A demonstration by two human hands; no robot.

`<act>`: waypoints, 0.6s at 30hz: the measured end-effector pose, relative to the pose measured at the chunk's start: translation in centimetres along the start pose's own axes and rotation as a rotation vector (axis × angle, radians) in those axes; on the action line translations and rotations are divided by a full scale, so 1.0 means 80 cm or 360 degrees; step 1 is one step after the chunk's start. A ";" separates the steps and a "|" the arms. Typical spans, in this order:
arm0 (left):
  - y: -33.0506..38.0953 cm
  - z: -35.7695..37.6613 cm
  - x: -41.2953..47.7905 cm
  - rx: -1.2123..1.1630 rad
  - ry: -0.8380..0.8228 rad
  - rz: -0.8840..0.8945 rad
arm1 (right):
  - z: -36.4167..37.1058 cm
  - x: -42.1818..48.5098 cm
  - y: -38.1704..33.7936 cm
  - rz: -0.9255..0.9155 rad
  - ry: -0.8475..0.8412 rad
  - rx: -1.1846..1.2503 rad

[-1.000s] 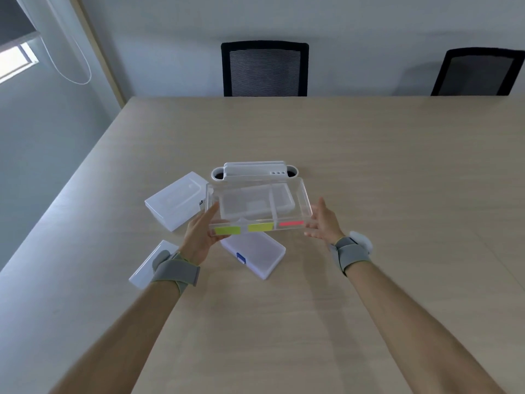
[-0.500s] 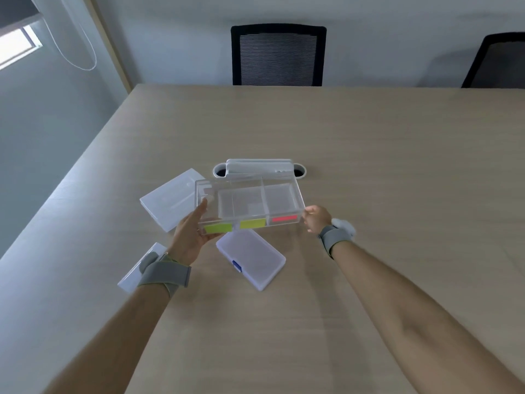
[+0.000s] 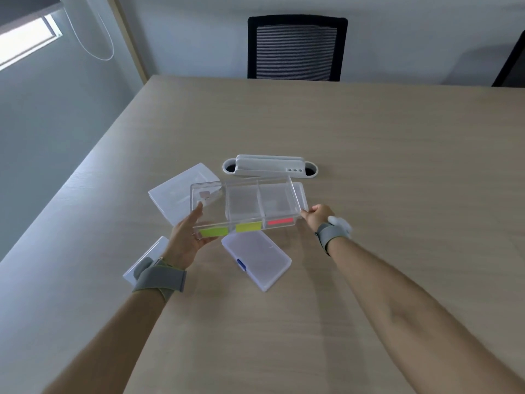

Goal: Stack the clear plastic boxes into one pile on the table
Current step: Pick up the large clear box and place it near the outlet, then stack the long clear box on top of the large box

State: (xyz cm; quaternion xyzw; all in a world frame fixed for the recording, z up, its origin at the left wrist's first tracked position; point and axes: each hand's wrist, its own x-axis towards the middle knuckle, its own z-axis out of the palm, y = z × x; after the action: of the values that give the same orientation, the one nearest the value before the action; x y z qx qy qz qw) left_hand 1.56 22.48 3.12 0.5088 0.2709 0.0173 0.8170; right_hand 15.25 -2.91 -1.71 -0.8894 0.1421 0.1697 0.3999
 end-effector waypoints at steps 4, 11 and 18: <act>0.000 0.004 0.000 -0.0013 0.0019 -0.0040 | -0.003 0.002 0.001 0.0061 -0.0075 0.0100; 0.003 0.006 0.004 -0.0006 0.0024 -0.0074 | -0.013 -0.003 0.009 0.0292 -0.0296 0.0321; 0.000 0.014 0.015 -0.0049 -0.0001 -0.0101 | -0.022 -0.022 0.015 0.0283 -0.0275 0.0883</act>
State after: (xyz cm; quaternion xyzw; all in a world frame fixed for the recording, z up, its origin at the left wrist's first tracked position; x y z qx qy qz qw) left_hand 3.12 21.93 3.03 0.4874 0.2864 -0.0046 0.8249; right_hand 13.57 -4.81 -0.66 -0.7126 0.2258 0.2337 0.6218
